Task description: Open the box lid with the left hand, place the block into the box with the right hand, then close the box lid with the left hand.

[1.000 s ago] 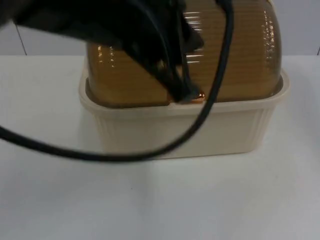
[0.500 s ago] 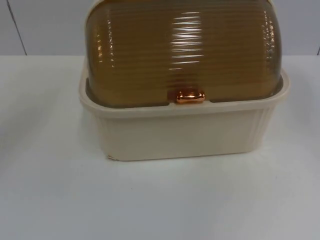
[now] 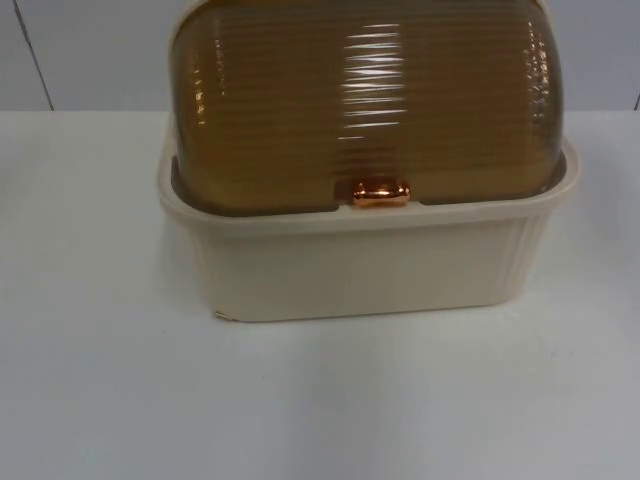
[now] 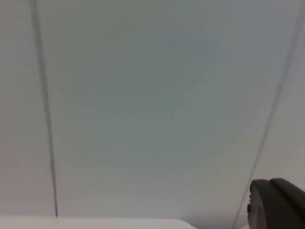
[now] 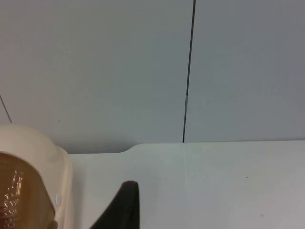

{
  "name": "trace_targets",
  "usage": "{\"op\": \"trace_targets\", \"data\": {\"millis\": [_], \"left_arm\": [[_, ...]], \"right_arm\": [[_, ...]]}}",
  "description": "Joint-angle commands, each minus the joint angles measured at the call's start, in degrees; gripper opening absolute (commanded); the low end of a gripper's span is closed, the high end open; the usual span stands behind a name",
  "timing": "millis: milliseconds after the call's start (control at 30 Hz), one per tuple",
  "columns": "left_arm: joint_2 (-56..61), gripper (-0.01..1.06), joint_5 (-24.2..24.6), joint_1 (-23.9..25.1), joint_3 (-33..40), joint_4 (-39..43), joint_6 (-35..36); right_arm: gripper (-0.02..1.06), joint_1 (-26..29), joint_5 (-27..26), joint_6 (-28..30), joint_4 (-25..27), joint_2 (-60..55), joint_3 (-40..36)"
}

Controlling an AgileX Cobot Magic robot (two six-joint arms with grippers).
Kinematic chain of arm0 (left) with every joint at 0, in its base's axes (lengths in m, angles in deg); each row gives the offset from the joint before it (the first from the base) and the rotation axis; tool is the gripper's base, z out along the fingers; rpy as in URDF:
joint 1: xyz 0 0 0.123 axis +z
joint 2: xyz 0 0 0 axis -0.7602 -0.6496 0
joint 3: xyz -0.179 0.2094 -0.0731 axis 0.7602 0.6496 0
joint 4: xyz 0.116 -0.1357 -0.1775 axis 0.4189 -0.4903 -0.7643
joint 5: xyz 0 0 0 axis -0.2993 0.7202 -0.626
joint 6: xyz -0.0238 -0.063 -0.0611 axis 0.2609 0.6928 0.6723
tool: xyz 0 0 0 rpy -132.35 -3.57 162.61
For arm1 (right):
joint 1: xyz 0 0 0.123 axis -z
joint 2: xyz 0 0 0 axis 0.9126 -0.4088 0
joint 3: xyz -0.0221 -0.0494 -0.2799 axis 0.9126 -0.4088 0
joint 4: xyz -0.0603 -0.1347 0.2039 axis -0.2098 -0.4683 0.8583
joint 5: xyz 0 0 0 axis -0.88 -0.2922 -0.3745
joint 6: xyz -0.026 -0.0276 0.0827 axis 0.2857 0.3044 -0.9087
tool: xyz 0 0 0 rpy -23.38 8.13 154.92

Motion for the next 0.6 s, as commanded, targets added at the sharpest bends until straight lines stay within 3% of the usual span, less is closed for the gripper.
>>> {"op": "trace_targets", "data": {"millis": [0,100,133,167,200,300,467,567], "left_arm": [[-0.6,0.00,5.9,5.0,-0.3,-0.6,4.7],[-2.9,0.00,17.8,13.2,-2.9,15.9,22.2],[-3.5,0.00,19.3,14.1,-3.8,19.8,25.9],[-4.5,0.00,20.5,14.9,-5.2,27.5,31.7],[-4.5,0.00,20.5,14.9,-5.2,27.5,31.7],[-4.7,0.00,18.0,12.9,-8.5,45.9,34.4],[-3.1,0.00,16.1,11.6,-8.6,47.6,37.2],[-3.1,0.18,16.0,11.6,-8.2,47.5,37.2]], "right_arm": [[1.05,-0.3,-1.0,-0.2,-0.1,0.0,0.0],[1.05,-0.3,-1.1,-0.2,-0.1,0.0,0.0],[1.05,-0.3,-1.3,-0.2,-0.1,0.0,0.0],[1.05,-0.3,-1.4,-0.2,-0.1,0.0,0.0],[1.05,-0.3,-1.4,-0.2,-0.1,0.0,0.0],[1.05,-0.4,-2.0,-0.2,-0.1,0.0,0.0],[1.05,-0.4,-2.0,-0.2,-0.1,0.0,0.0],[1.05,-0.4,-2.0,-0.2,-0.1,0.0,0.0]]}}
